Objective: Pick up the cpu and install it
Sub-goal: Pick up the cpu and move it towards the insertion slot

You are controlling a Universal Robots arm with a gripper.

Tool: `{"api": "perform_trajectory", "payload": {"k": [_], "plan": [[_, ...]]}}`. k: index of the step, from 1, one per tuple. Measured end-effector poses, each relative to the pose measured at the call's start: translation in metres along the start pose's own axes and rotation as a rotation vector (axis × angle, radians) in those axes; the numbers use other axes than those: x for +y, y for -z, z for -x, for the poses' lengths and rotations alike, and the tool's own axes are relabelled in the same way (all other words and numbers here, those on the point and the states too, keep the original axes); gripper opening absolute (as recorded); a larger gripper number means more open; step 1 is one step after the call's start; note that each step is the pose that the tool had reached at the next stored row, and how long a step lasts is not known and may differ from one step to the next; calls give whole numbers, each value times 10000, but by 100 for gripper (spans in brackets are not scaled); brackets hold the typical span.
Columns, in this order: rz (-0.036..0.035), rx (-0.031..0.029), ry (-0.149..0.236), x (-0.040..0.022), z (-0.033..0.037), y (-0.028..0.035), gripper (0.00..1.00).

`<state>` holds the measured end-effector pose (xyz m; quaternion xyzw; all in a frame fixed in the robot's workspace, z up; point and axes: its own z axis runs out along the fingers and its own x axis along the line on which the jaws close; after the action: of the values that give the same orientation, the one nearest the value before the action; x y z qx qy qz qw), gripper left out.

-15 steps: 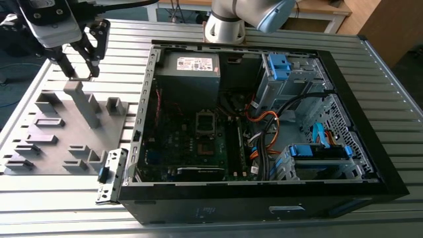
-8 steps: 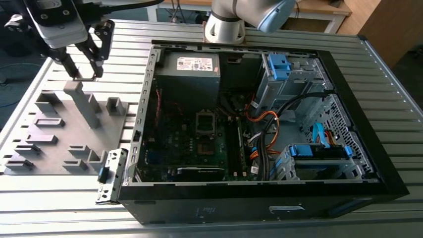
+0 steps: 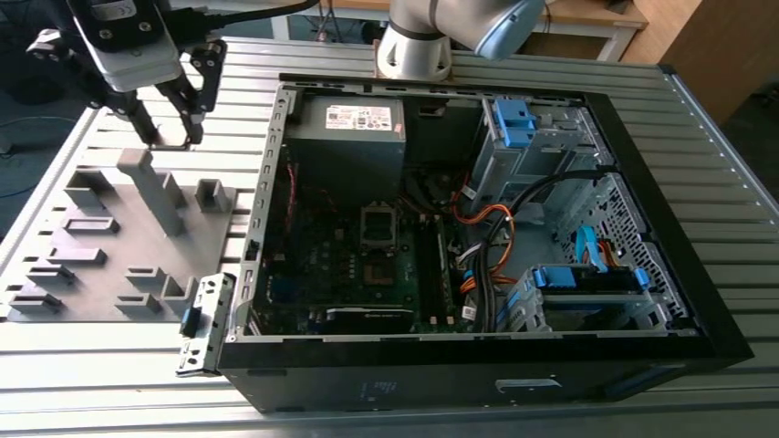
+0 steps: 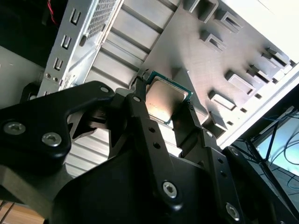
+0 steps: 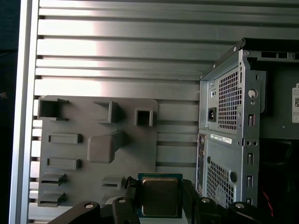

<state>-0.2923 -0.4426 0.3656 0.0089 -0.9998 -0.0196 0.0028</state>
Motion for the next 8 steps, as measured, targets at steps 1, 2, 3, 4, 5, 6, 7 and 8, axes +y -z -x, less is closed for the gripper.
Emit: {"api": "perform_trajectory", "payload": {"k": [1,2,3,4,5,6,7,8], "plan": [[4,0,0,-2,13,0,47],[8,0,0,-5,28,0,47],[14,0,-1,-7,44,-1,47],[19,-1,0,-9,57,-2,47],[22,0,0,-11,70,-2,47],[25,-1,0,-12,84,-2,47],[27,-1,0,-14,99,-3,47],[29,-1,0,-15,115,-3,47]]}}
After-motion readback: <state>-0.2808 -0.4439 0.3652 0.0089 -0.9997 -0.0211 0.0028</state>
